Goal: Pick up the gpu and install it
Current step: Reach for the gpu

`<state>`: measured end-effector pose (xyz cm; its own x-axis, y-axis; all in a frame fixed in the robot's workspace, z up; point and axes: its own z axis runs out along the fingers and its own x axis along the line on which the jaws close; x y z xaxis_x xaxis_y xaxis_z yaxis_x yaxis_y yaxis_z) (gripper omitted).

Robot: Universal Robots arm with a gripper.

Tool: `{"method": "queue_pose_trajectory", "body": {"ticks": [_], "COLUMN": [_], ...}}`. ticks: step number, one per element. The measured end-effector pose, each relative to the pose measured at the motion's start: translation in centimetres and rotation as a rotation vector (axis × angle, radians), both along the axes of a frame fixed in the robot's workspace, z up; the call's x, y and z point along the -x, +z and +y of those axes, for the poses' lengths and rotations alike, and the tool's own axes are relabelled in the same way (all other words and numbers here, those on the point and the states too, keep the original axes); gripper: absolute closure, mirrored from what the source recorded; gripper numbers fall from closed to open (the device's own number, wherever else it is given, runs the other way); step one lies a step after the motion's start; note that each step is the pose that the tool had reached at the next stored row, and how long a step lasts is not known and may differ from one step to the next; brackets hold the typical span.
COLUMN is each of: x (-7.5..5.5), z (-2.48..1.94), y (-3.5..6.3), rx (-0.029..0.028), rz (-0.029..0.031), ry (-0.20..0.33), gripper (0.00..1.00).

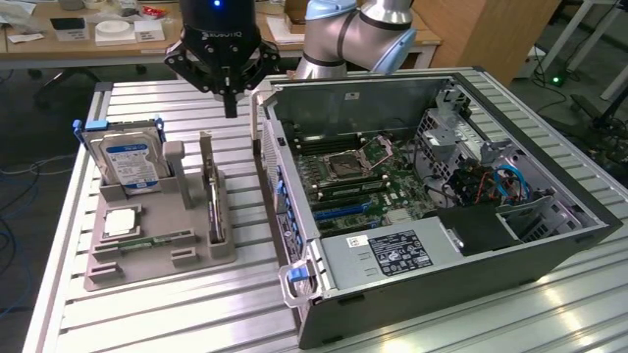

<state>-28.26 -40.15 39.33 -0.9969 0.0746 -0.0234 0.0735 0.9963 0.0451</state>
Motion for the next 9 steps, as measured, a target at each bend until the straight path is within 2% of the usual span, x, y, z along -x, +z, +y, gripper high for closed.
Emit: {"method": "queue_pose_trajectory", "body": {"ticks": [9], "x": [1.2], "z": [-0.06], "y": [0.0], "rx": [0.0001], "rz": [0.0001], "ry": [0.0], "gripper": [0.9]}}
